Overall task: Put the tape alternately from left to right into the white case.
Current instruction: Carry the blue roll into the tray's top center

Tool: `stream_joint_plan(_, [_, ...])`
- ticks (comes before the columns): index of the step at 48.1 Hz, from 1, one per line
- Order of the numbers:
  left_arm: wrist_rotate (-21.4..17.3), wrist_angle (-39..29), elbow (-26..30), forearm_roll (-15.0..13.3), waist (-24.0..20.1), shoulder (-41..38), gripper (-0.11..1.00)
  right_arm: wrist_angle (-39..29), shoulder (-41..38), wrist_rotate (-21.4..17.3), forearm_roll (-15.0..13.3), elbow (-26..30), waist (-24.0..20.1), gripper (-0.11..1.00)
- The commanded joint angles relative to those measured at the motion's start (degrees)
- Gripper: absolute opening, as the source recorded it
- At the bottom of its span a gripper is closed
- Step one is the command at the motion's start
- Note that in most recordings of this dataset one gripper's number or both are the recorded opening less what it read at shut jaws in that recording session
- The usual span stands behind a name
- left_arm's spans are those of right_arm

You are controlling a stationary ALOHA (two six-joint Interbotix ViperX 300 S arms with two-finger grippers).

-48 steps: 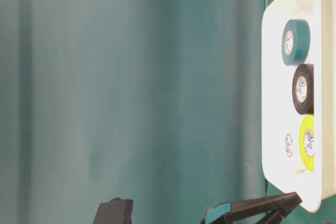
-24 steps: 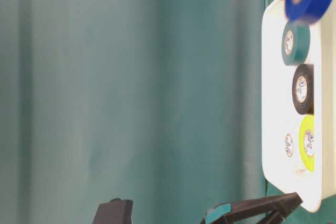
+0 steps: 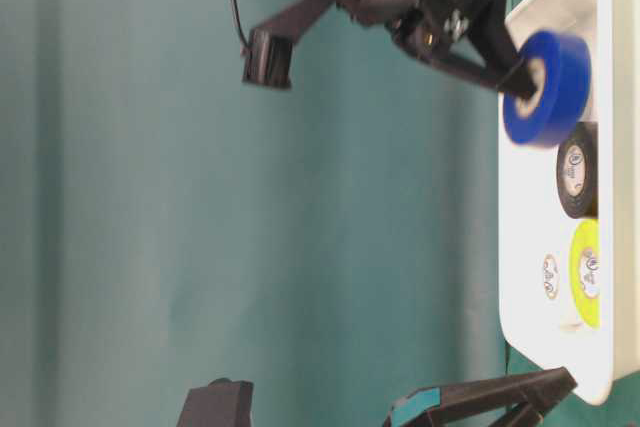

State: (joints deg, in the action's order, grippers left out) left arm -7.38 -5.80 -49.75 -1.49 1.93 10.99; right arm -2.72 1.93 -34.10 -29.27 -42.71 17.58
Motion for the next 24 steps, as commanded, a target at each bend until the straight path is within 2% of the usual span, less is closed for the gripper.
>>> stream_joint_plan(1, [0.00, 0.44, 0.70, -0.09, 0.26, 0.70, 1.00, 0.53, -0.70, 0.00, -0.79, 3.16, 1.58, 0.01])
stream_joint_plan(24, [0.00, 0.44, 0.70, -0.09, 0.26, 0.62, 1.00, 0.79, -8.26, 0.00, -4.13, 12.30, 7.38, 0.01])
